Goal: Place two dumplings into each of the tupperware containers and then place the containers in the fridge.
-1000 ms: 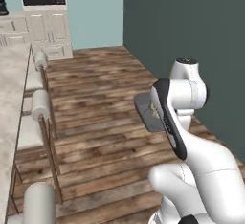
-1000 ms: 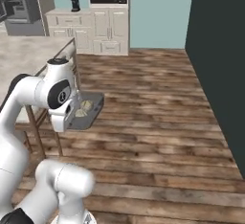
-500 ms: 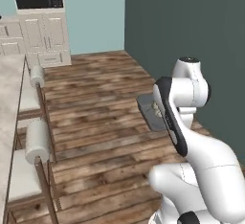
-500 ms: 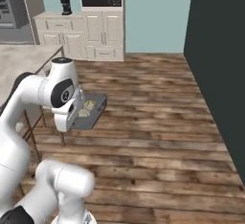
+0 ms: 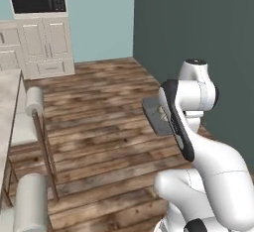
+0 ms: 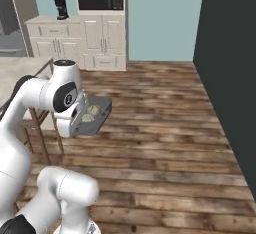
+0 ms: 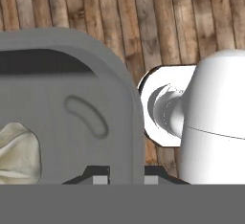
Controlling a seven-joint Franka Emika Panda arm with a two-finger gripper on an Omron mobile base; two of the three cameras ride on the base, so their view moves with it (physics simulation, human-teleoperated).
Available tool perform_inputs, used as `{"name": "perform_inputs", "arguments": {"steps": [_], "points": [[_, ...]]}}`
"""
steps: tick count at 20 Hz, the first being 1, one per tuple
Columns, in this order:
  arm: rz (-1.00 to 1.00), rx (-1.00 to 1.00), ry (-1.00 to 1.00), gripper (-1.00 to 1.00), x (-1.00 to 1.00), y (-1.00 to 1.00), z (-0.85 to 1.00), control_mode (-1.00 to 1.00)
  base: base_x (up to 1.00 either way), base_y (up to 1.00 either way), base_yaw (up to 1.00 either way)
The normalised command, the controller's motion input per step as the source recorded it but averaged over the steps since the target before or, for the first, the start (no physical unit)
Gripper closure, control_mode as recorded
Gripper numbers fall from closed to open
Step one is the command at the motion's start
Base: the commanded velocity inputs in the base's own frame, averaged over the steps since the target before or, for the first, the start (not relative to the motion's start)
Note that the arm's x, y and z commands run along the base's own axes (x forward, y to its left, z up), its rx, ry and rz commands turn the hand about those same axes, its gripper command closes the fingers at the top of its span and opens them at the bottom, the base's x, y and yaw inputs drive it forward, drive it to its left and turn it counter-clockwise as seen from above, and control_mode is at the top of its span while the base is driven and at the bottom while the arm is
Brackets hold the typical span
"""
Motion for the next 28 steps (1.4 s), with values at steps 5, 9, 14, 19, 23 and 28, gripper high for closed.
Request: {"name": "perform_inputs", "arguments": {"steps": [5,9,14,19,23,28], "points": [[0.00,0.00,0.00,1.00,0.00,0.00,0.00,1.00,1.00,-0.28,0.00],[0.00,0.00,0.00,1.00,0.00,0.00,0.00,1.00,1.00,-0.18,0.02],[0.00,0.00,0.00,1.00,0.00,0.00,0.00,1.00,1.00,-0.08,0.07],[0.00,0.00,0.00,1.00,0.00,0.00,0.00,1.00,1.00,-0.01,0.12],[0.00,0.00,0.00,1.00,0.00,0.00,0.00,1.00,1.00,-0.18,0.15],[0.00,0.00,0.00,1.00,0.00,0.00,0.00,1.00,1.00,-0.22,0.26]]}}
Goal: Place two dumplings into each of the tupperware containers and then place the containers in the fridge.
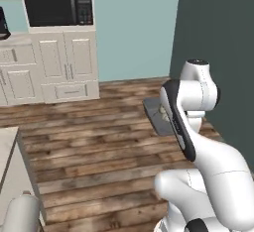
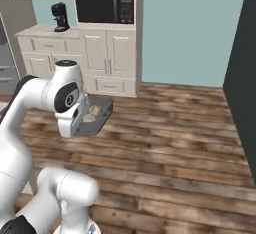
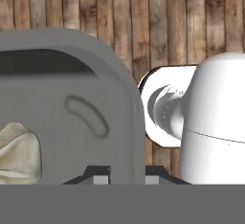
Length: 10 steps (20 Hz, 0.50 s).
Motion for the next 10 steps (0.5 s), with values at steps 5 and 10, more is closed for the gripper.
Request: {"name": "perform_inputs", "arguments": {"steps": [5,10], "points": [[0.00,0.00,0.00,1.00,0.00,0.00,0.00,1.00,1.00,-0.25,0.45],[0.00,0.00,0.00,1.00,0.00,0.00,0.00,1.00,1.00,-0.20,0.61]]}}
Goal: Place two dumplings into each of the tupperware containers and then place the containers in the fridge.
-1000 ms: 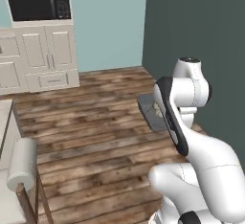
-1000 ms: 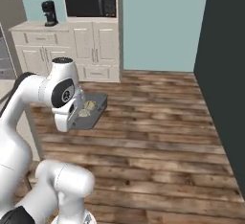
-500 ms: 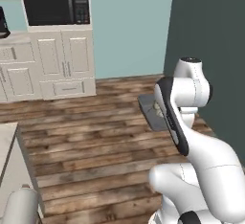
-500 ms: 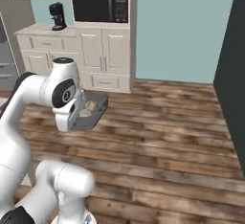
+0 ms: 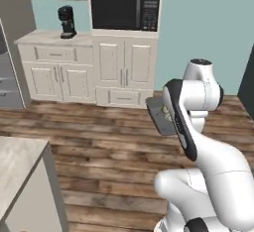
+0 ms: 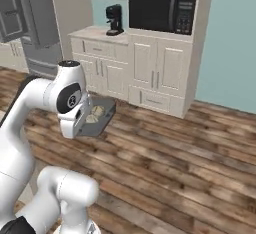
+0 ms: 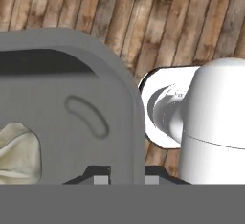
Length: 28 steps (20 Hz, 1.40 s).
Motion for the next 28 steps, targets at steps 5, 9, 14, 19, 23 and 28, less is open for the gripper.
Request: {"name": "perform_inputs", "arguments": {"steps": [5,9,14,19,23,28], "points": [[0.00,0.00,0.00,1.00,0.00,0.00,0.00,1.00,1.00,-0.53,0.55],[0.00,0.00,0.00,1.00,0.00,0.00,0.00,1.00,0.99,-0.62,0.55],[0.00,0.00,0.00,1.00,0.00,0.00,0.00,1.00,0.79,-0.55,0.60],[0.00,0.00,0.00,1.00,0.00,0.00,0.00,1.00,0.85,-0.43,0.68],[0.00,0.00,0.00,1.00,0.00,0.00,0.00,1.00,0.92,-0.26,0.69],[0.00,0.00,0.00,1.00,0.00,0.00,0.00,1.00,0.99,0.02,0.46]]}}
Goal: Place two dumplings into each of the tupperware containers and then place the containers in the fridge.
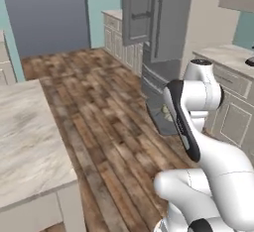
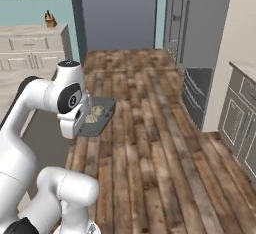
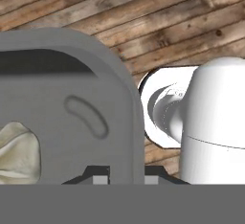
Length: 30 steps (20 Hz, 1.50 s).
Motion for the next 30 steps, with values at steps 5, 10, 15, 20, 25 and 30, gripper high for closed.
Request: {"name": "perform_inputs", "arguments": {"steps": [5,10,15,20,25,30], "points": [[0.00,0.00,0.00,1.00,0.00,0.00,0.00,1.00,1.00,-0.37,0.41],[0.00,0.00,0.00,1.00,0.00,0.00,0.00,1.00,1.00,-0.26,0.27],[0.00,0.00,0.00,1.00,0.00,0.00,0.00,1.00,1.00,0.00,0.11],[0.00,0.00,0.00,1.00,0.00,0.00,0.00,1.00,1.00,0.02,0.03],[0.00,0.00,0.00,1.00,0.00,0.00,0.00,1.00,1.00,-0.05,0.00],[0.00,0.00,0.00,1.00,0.00,0.00,0.00,1.00,1.00,-0.09,-0.11]]}}
